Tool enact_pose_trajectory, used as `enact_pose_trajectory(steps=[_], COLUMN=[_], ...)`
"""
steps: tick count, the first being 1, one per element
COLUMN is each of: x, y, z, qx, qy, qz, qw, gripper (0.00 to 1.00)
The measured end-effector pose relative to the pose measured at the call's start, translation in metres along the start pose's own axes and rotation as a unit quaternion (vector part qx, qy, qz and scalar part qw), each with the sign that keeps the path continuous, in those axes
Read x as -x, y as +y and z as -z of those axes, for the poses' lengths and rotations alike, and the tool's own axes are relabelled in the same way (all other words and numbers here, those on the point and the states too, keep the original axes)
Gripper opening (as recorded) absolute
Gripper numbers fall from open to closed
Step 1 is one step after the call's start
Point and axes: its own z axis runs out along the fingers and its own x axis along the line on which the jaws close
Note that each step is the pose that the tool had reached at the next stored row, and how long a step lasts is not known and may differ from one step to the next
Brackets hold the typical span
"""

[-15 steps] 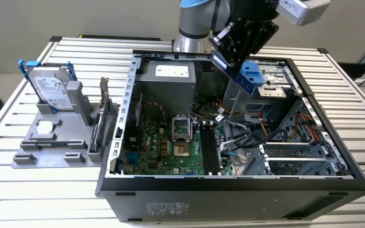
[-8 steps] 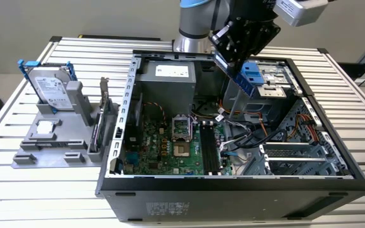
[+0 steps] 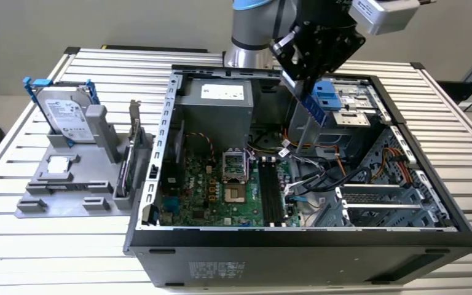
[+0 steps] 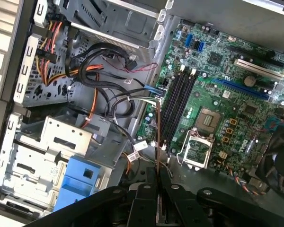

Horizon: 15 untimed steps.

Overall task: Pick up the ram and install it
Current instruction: 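Insert the ram into the slot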

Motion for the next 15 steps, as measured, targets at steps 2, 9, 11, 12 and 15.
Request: enact_pose_trajectory(steps=[2, 9, 11, 12, 15], x=[0.0, 0.0, 0.0, 0.0, 0.0], y=[0.0, 0.0, 0.0, 0.0, 0.0], z=[0.0, 0.0, 0.0, 0.0, 0.0], qx=[0.0006, 0.0026, 0.0032, 0.0035, 0.0044], qy=[0.0007, 0.0031, 0.0038, 0.0041, 0.0051], qz=[-0.011, -0.05, -0.061, -0.067, -0.083], qw=[0.9999, 0.9987, 0.9981, 0.9978, 0.9965], gripper=[0.0, 0.0, 0.0, 0.0, 0.0])
